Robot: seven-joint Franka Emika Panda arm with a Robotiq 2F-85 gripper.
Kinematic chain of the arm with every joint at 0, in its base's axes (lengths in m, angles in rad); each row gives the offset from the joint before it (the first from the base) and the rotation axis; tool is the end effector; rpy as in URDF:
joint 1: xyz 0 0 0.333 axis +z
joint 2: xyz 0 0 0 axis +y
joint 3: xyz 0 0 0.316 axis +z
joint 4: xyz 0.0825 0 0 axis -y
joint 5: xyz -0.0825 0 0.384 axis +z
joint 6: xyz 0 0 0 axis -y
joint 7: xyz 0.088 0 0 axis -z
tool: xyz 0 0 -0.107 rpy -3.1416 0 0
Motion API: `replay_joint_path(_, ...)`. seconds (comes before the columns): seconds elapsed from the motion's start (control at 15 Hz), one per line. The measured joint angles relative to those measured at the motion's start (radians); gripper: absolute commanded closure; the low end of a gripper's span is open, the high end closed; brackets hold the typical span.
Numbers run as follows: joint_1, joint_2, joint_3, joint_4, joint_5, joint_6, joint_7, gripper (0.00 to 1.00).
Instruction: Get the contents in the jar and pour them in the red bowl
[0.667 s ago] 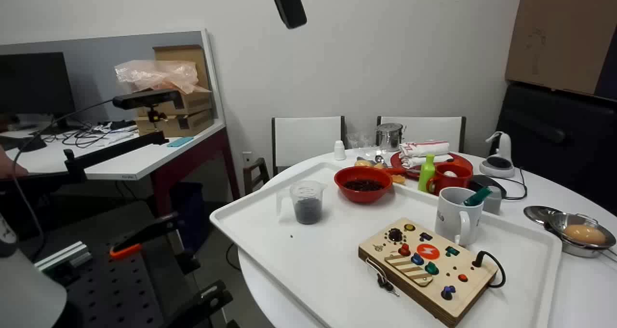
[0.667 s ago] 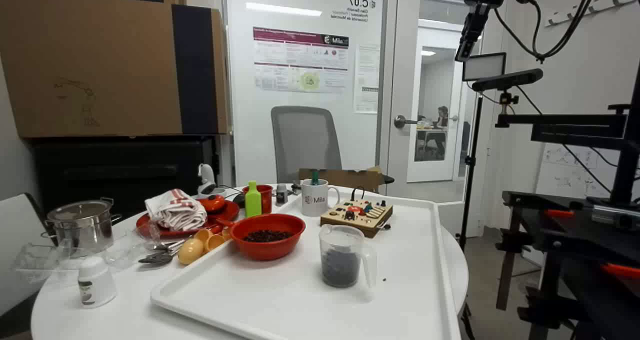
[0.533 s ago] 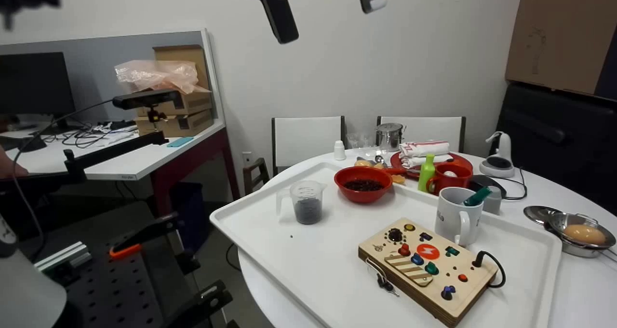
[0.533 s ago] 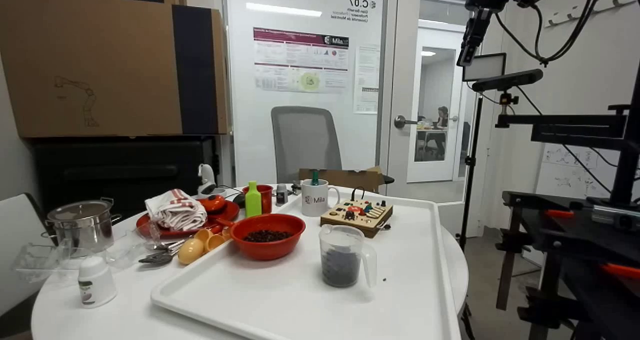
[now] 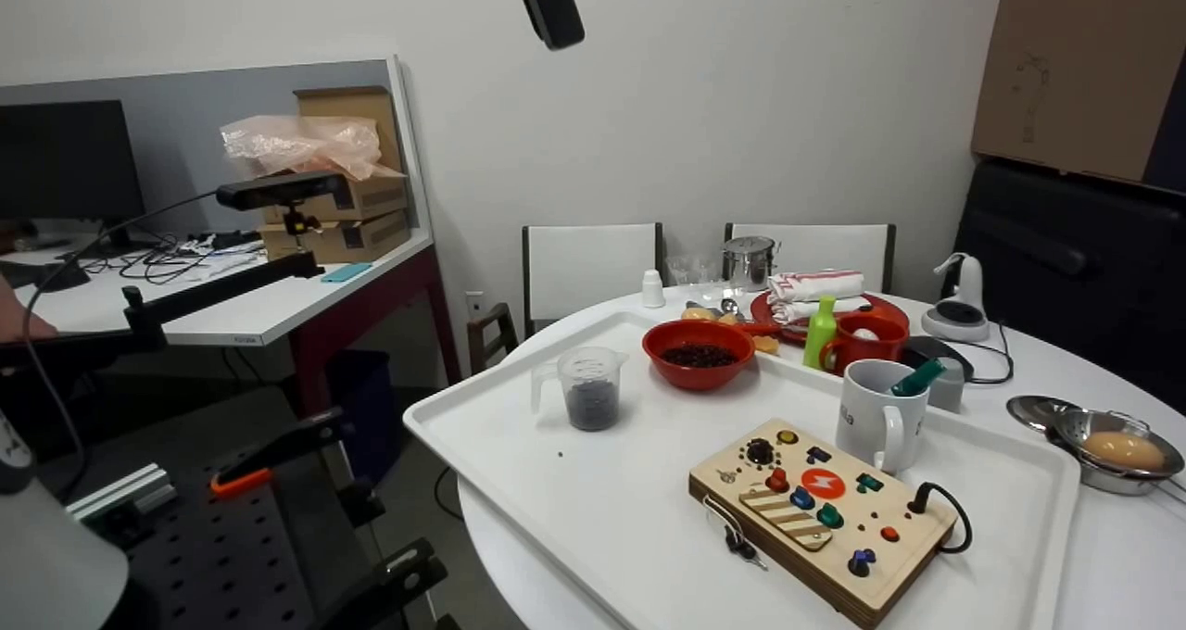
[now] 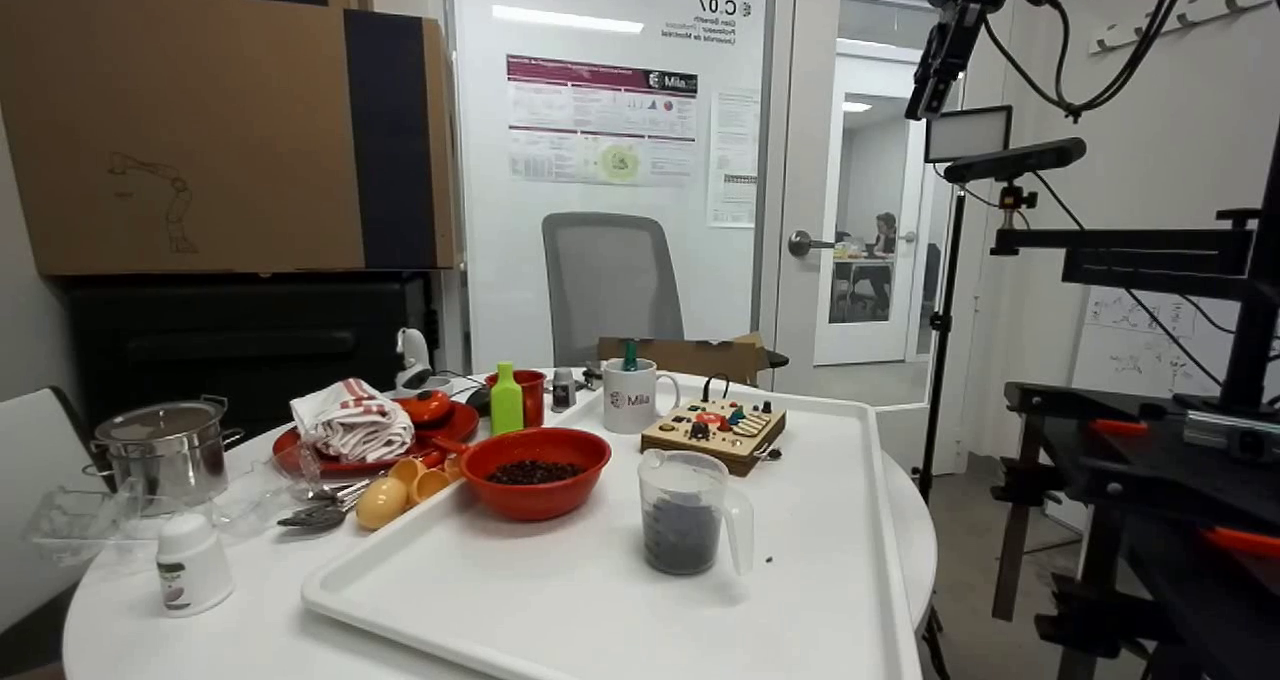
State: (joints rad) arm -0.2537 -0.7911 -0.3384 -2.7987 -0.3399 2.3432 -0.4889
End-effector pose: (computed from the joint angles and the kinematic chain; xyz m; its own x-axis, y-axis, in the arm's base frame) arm 0.2825 -0.1887 0.4407 0.9536 0.1744 0.2453 0.1245 -0.9706 0.2062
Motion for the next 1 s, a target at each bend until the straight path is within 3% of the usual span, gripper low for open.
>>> replay_joint_path(0.2, 0.03, -0.003, -0.025, 0.017, 0.044, -0.027, -0.039, 0.0)
replay_joint_path(0.4, 0.143, -0.032, -0.013, 0.039, 0.138, -0.111, -0.095, 0.0)
replay_joint_path(0.73, 0.294, -0.055, 0.125, 0.062, 0.221, -0.221, -0.036, 0.0)
replay_joint_path(1.0, 0.315, 0.003, 0.265, 0.062, 0.221, -0.132, 0.183, 0.0)
